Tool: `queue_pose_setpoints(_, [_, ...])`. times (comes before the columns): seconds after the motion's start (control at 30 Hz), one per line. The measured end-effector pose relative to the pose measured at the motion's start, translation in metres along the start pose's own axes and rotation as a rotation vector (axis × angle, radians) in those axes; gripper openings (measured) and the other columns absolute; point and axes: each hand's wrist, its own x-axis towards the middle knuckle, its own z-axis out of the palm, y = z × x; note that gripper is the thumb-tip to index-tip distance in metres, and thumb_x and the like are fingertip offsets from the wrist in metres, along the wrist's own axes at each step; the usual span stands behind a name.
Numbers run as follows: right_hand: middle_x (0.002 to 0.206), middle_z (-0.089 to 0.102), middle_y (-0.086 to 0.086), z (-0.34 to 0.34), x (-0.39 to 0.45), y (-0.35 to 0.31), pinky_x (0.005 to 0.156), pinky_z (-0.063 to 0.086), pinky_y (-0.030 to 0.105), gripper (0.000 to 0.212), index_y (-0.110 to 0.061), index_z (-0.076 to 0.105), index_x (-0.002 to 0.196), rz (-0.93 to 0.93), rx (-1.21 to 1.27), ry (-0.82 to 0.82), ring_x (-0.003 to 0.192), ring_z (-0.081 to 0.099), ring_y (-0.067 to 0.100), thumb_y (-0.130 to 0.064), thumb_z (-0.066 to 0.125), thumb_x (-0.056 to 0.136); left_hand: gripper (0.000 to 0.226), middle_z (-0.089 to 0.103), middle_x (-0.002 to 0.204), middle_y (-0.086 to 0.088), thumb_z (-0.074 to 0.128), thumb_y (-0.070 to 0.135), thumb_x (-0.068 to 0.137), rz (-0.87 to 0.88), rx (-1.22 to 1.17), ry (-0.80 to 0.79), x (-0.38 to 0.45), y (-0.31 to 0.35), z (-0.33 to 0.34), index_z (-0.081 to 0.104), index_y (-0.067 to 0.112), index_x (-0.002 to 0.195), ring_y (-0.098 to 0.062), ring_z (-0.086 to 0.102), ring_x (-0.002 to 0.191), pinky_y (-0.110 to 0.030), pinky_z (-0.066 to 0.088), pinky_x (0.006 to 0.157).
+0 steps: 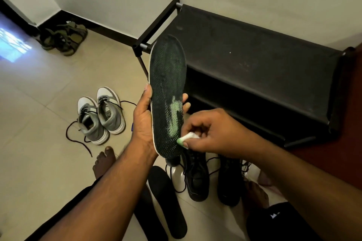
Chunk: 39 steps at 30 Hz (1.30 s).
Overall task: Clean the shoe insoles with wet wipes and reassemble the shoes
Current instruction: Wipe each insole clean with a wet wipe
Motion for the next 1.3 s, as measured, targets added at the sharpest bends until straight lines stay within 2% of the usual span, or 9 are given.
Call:
queue_pose_setpoints(0.17, [0.075, 0.064, -0.010, -0.010, 0.004, 0.010, 0.063, 0.042, 0.010, 0.007, -0.014, 0.072, 0.079, -0.122, -0.223, 0.204, 0.070, 0.058, 0.002, -0.009, 0.074, 0.075, 0.052, 0.073, 0.085, -0.011, 0.048, 0.046, 0.093, -0.095, 0.053, -0.075, -0.005, -0.014, 0.005, 0.076, 0.003, 0.085, -0.022, 0.072, 0.075, -0.032, 0.059, 0.073])
queue_pose_setpoints(0.33, [0.076, 0.063, -0.007, -0.020, 0.006, 0.019, 0.064, 0.040, 0.009, 0.006, -0.016, 0.070, 0.080, -0.104, -0.330, 0.442, 0.071, 0.057, 0.005, -0.010, 0.073, 0.079, 0.050, 0.074, 0.101, -0.012, 0.047, 0.046, 0.093, -0.177, 0.095, -0.129, -0.005, -0.016, 0.006, 0.078, 0.007, 0.095, -0.025, 0.073, 0.089, -0.049, 0.051, 0.088])
queue_pose_setpoints(0.47, [0.077, 0.062, -0.006, -0.022, 0.008, 0.025, 0.065, 0.040, 0.009, 0.005, -0.015, 0.069, 0.082, -0.082, -0.368, 0.576, 0.070, 0.056, 0.005, -0.011, 0.072, 0.082, 0.048, 0.071, 0.109, -0.014, 0.050, 0.044, 0.092, -0.196, 0.134, -0.112, -0.009, -0.018, 0.008, 0.077, 0.006, 0.103, -0.028, 0.066, 0.100, -0.042, 0.052, 0.090])
queue_pose_setpoints(0.67, [0.078, 0.064, -0.004, -0.003, 0.005, 0.015, 0.066, 0.040, 0.009, 0.007, -0.009, 0.072, 0.084, -0.232, -0.302, 0.333, 0.071, 0.055, 0.003, -0.008, 0.072, 0.078, 0.048, 0.071, 0.090, -0.013, 0.054, 0.045, 0.089, -0.139, 0.064, -0.060, -0.006, -0.010, 0.006, 0.074, 0.002, 0.092, -0.023, 0.070, 0.078, -0.033, 0.058, 0.078])
queue_pose_setpoints(0.83, [0.079, 0.064, -0.003, 0.025, -0.004, 0.002, 0.066, 0.050, 0.026, 0.008, -0.012, 0.072, 0.087, -0.327, -0.303, -0.037, 0.072, 0.058, 0.007, -0.014, 0.069, 0.080, 0.070, 0.060, 0.122, -0.027, 0.055, 0.055, 0.085, -0.108, 0.097, 0.021, -0.004, -0.002, 0.002, 0.064, 0.000, 0.127, -0.030, 0.064, 0.094, -0.039, 0.055, 0.089])
queue_pose_setpoints(1.0, [0.080, 0.063, -0.010, 0.008, 0.001, 0.010, 0.065, 0.052, 0.037, 0.011, -0.021, 0.072, 0.087, -0.185, -0.312, 0.205, 0.073, 0.059, 0.005, -0.028, 0.066, 0.081, 0.058, 0.071, 0.091, -0.014, 0.049, 0.053, 0.093, -0.187, 0.114, -0.044, -0.006, -0.009, 0.006, 0.074, 0.000, 0.094, -0.024, 0.069, 0.078, -0.032, 0.059, 0.074])
queue_pose_setpoints(1.17, [0.079, 0.064, -0.011, -0.017, 0.006, 0.021, 0.068, 0.052, 0.036, 0.002, -0.022, 0.071, 0.083, -0.051, -0.349, 0.527, 0.074, 0.059, 0.005, -0.023, 0.070, 0.081, 0.049, 0.071, 0.100, -0.012, 0.054, 0.046, 0.088, -0.199, 0.152, -0.087, -0.008, -0.017, 0.010, 0.074, 0.004, 0.102, -0.022, 0.068, 0.086, -0.037, 0.055, 0.089])
queue_pose_setpoints(1.23, [0.079, 0.063, -0.012, -0.019, 0.006, 0.022, 0.067, 0.050, 0.030, 0.002, -0.021, 0.071, 0.083, -0.049, -0.346, 0.561, 0.073, 0.058, 0.004, -0.022, 0.071, 0.081, 0.048, 0.071, 0.103, -0.013, 0.054, 0.047, 0.090, -0.196, 0.165, -0.093, -0.008, -0.018, 0.011, 0.075, 0.005, 0.102, -0.023, 0.067, 0.089, -0.039, 0.051, 0.094])
queue_pose_setpoints(1.3, [0.080, 0.064, -0.011, -0.012, 0.006, 0.019, 0.065, 0.050, 0.030, 0.005, -0.019, 0.072, 0.085, -0.107, -0.311, 0.511, 0.072, 0.058, 0.003, -0.019, 0.071, 0.080, 0.049, 0.072, 0.095, -0.012, 0.050, 0.047, 0.094, -0.194, 0.134, -0.119, -0.009, -0.016, 0.011, 0.074, 0.004, 0.098, -0.022, 0.071, 0.082, -0.036, 0.060, 0.083])
